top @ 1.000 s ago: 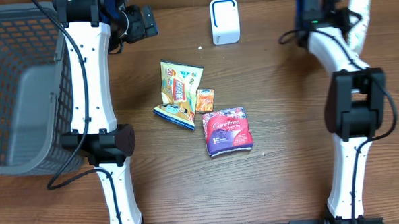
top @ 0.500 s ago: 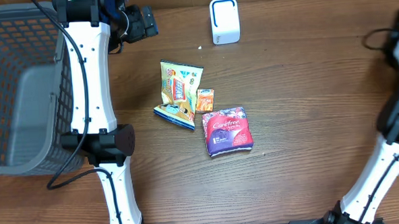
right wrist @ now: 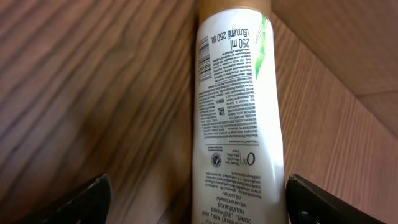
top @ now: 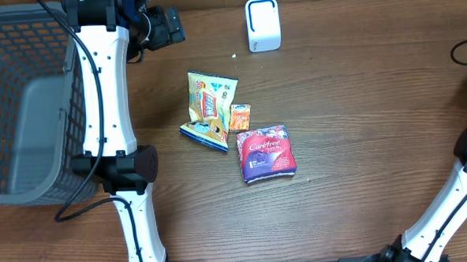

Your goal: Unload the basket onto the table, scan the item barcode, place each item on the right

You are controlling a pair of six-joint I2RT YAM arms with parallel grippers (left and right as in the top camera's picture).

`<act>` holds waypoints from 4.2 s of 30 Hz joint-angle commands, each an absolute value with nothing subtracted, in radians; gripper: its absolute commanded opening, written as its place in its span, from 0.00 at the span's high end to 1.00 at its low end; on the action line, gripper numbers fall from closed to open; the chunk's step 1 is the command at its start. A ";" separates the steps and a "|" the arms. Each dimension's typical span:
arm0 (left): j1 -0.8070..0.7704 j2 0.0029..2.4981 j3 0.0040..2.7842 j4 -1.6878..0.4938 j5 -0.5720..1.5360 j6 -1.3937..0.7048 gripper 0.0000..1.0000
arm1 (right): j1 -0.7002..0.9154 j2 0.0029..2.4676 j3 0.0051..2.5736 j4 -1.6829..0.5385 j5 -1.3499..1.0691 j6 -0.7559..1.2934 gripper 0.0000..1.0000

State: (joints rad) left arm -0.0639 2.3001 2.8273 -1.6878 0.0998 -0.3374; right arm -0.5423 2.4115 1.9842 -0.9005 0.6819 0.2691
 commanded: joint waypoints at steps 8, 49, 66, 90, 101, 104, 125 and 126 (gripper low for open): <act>-0.066 2.291 2.834 -1.689 0.096 -0.337 0.00 | -0.538 2.211 2.138 -0.982 0.387 0.394 0.14; -0.067 2.291 2.834 -1.689 0.096 -0.337 0.01 | -0.397 1.921 1.941 -1.348 -0.601 0.010 0.00; -0.068 2.291 2.834 -1.689 0.096 -0.337 0.01 | 0.152 1.930 1.623 -1.288 -0.513 0.030 0.00; -0.142 2.308 2.785 -1.690 0.622 -0.112 0.00 | -0.113 1.930 1.623 -1.099 -0.513 0.131 0.00; -0.445 2.311 2.366 -1.690 0.521 -0.126 0.02 | -0.118 1.930 1.623 -1.043 -0.493 0.131 0.00; -0.477 2.310 2.301 -1.691 0.461 -0.126 0.06 | -0.133 1.930 1.623 -1.024 -0.486 0.131 0.00; -0.477 1.714 1.654 -1.456 0.493 -0.293 0.04 | -0.159 1.930 1.623 -1.015 -0.487 0.131 0.00; -0.485 1.716 1.611 -1.406 0.496 -0.306 0.07 | -0.159 1.930 1.623 -1.015 -0.487 0.131 0.00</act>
